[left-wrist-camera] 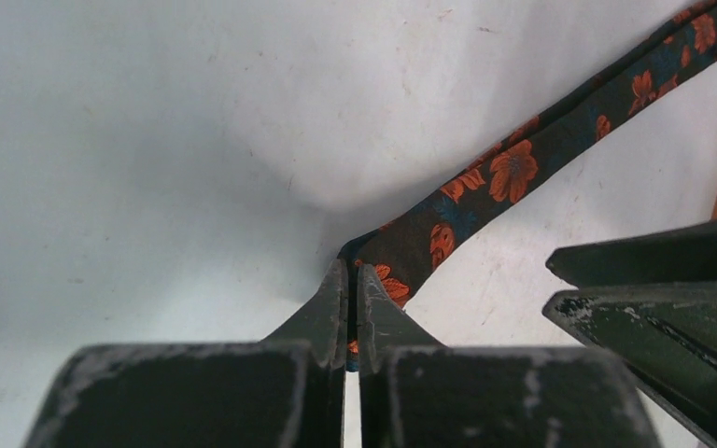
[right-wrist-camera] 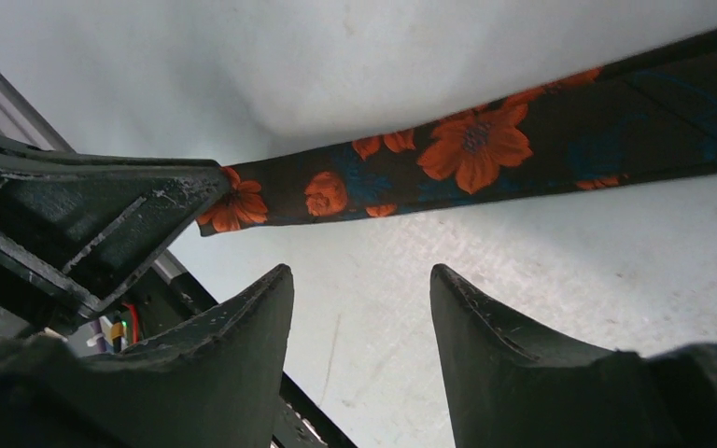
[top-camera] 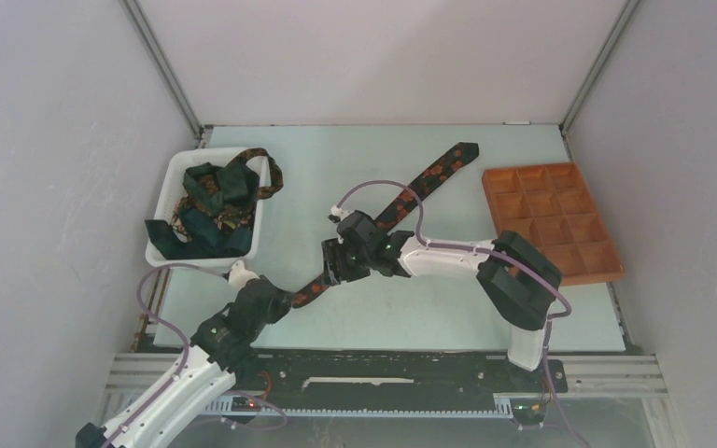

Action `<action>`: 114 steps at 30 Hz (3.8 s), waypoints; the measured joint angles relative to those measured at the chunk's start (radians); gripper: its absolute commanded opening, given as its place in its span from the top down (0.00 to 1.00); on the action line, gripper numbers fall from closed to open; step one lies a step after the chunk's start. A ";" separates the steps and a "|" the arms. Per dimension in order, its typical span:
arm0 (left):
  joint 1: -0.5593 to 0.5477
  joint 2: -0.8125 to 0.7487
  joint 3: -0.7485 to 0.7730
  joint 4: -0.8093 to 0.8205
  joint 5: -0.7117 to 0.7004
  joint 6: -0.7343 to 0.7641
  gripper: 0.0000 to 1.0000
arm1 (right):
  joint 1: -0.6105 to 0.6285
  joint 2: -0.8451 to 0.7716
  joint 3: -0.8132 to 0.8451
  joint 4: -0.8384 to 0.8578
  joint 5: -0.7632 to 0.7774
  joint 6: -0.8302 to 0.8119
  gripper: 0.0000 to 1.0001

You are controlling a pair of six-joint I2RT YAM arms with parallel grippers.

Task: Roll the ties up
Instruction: Roll the tie at the center of the board.

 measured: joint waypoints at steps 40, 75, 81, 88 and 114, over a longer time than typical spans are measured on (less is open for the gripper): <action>-0.012 -0.027 0.113 -0.177 -0.090 0.124 1.00 | 0.093 0.328 0.332 -0.053 -0.103 0.055 0.83; -0.012 0.239 0.264 -0.201 -0.065 -0.012 1.00 | 0.092 0.376 0.359 0.011 -0.168 0.069 0.86; -0.012 0.320 0.289 -0.180 -0.074 -0.029 1.00 | 0.079 0.379 0.359 0.015 -0.187 0.067 0.86; -0.012 0.386 0.296 -0.145 -0.092 -0.047 1.00 | 0.066 0.379 0.358 0.016 -0.205 0.061 0.86; 0.002 0.605 0.324 -0.020 -0.097 -0.055 1.00 | -0.037 0.216 0.198 -0.023 -0.207 -0.019 0.79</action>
